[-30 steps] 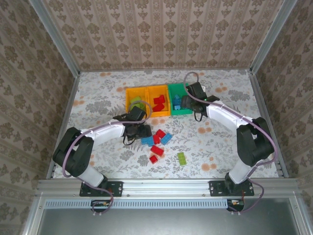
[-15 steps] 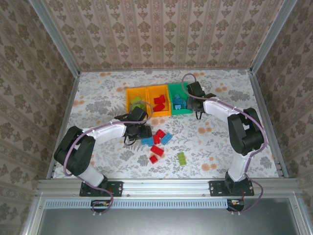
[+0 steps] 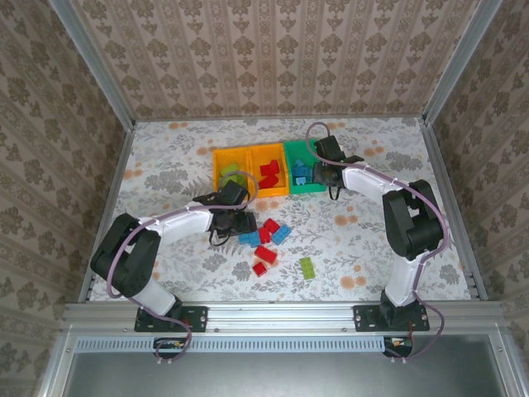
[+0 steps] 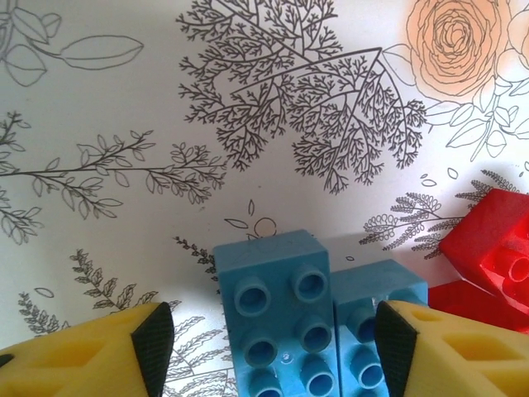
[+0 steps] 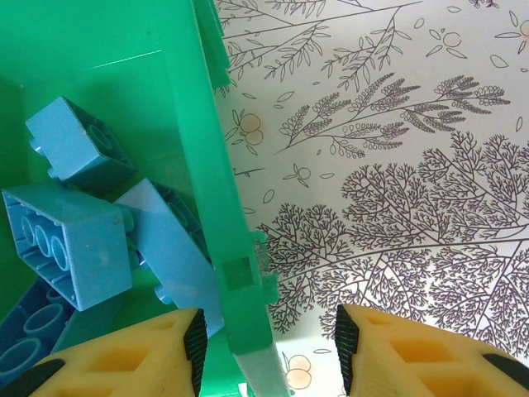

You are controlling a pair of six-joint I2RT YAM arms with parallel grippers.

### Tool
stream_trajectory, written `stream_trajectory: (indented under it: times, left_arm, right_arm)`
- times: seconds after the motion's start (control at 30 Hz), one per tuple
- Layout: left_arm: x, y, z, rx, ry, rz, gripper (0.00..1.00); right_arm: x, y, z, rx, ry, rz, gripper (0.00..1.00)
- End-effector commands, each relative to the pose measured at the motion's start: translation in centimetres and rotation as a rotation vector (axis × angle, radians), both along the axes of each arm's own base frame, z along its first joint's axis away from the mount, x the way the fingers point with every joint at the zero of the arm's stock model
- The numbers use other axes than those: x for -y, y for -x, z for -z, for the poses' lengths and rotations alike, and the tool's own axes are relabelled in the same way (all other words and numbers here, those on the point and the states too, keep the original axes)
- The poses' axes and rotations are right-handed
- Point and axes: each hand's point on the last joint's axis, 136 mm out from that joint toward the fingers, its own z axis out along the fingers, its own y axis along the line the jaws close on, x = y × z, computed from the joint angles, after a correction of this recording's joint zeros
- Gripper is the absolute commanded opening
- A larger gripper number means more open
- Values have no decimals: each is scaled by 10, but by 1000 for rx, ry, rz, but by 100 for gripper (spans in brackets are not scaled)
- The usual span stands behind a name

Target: Sort the legos into containers by color

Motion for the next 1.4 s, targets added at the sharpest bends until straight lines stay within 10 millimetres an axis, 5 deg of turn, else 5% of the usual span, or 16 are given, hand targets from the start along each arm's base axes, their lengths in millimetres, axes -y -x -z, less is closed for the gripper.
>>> stream_trajectory:
  times: [0.0, 0.33, 0.8, 1.37]
  left_arm:
    - [-18, 6, -1, 2, -37, -44, 70]
    - [-8, -3, -35, 98, 7, -59, 79]
    - [-15, -5, -8, 11, -32, -104, 78]
    - [-14, -12, 8, -34, -62, -111, 62]
  right_arm:
    - [0, 3, -12, 18, -23, -1, 49]
    - [-3, 4, -8, 8, -35, -2, 49]
    - [-4, 5, -9, 11, -43, -1, 51]
    - [-3, 7, -12, 25, -46, -3, 52]
